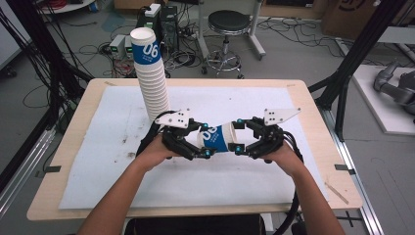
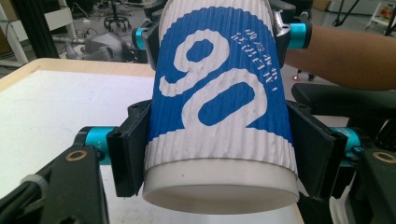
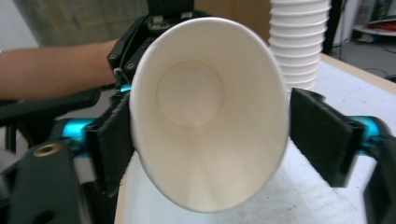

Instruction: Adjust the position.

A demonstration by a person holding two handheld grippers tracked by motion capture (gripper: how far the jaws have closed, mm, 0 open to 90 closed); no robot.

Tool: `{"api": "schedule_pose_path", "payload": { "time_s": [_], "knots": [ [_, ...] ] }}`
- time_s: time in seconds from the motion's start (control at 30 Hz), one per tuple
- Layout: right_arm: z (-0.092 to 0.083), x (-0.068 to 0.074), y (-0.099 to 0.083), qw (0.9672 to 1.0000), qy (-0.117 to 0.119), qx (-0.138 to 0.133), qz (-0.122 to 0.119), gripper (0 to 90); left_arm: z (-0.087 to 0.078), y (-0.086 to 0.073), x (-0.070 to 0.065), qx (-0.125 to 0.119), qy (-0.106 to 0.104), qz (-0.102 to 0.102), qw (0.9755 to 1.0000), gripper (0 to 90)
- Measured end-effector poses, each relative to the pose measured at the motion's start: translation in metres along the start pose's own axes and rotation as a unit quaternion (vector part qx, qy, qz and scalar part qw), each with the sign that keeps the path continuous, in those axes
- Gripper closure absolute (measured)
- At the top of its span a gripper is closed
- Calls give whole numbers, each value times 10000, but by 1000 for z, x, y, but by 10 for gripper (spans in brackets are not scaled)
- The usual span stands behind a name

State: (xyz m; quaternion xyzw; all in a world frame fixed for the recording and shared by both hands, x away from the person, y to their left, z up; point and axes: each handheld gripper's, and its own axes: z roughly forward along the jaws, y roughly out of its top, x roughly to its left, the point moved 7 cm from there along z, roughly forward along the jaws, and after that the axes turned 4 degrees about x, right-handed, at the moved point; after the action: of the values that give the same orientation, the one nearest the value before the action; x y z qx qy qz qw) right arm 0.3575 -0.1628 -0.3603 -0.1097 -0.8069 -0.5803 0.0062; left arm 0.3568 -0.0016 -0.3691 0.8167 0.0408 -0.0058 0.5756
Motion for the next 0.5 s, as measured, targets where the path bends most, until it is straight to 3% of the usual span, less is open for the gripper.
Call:
{"api": "schedule_pose_path", "payload": {
  "time_s": [0.17, 0.3, 0.43, 0.5],
  "knots": [
    [1, 1, -4, 9990, -89, 281, -331, 291, 4, -6, -1, 338, 103, 56, 9994, 301],
    [3, 0, -7, 9980, -167, 489, -367, 292, 9, -7, -1, 762, 462, 284, 9956, 222],
    [8, 2, -7, 9954, -205, 804, -483, 291, 15, -7, -3, 979, 481, 433, 9931, 220],
    [11, 5, -5, 9944, -187, 894, -540, 290, 17, -10, -4, 1035, 369, 494, 9927, 277]
  ]
}}
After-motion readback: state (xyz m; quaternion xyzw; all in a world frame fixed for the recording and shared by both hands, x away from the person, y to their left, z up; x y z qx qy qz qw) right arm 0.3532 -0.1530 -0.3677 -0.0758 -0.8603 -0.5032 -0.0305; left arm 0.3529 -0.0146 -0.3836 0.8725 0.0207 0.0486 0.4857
